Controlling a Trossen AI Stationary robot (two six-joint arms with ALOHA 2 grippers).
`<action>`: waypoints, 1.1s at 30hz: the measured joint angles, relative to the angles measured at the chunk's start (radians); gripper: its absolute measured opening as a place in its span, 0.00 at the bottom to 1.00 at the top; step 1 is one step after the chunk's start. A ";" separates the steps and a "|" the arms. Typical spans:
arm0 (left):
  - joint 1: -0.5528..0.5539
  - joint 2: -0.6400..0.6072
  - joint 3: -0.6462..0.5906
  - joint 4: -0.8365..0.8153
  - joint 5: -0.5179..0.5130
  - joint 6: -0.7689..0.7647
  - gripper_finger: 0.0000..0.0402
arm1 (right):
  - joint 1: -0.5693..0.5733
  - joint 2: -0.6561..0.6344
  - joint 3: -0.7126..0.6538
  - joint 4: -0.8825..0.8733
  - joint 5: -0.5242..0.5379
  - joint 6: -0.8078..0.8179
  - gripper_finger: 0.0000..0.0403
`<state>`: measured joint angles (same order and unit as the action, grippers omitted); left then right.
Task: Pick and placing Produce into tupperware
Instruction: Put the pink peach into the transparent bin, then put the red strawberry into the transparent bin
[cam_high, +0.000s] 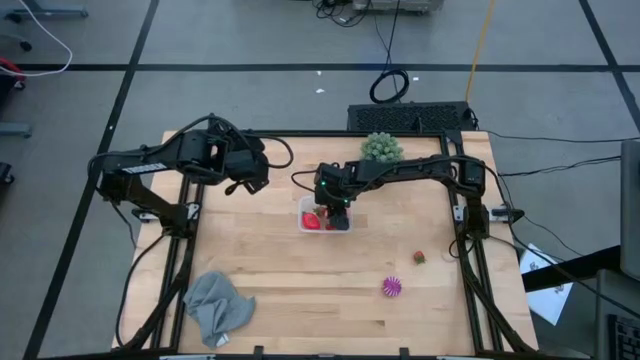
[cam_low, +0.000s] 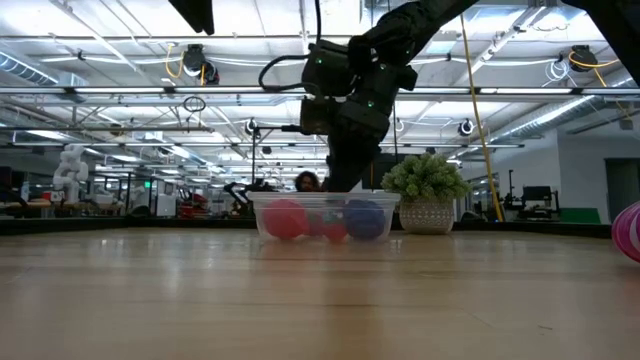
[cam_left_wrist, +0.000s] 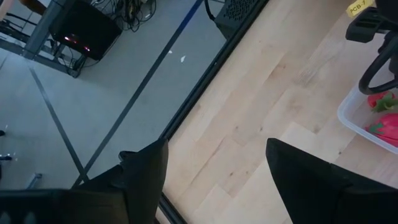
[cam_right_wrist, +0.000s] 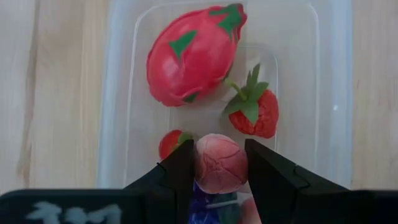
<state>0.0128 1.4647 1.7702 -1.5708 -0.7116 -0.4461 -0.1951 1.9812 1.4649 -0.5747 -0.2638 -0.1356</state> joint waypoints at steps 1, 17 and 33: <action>0.000 0.000 0.000 0.000 0.000 0.000 0.69 | 0.000 0.000 -0.001 0.003 0.000 -0.001 0.31; 0.000 0.000 0.000 0.000 0.000 -0.004 0.69 | -0.001 0.000 -0.001 0.020 0.000 -0.007 0.39; 0.000 0.000 0.000 0.000 0.000 -0.008 0.69 | 0.017 -0.076 -0.001 -0.014 0.002 -0.036 0.47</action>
<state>0.0128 1.4647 1.7699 -1.5711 -0.7120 -0.4538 -0.1780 1.9052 1.4639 -0.5890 -0.2623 -0.1718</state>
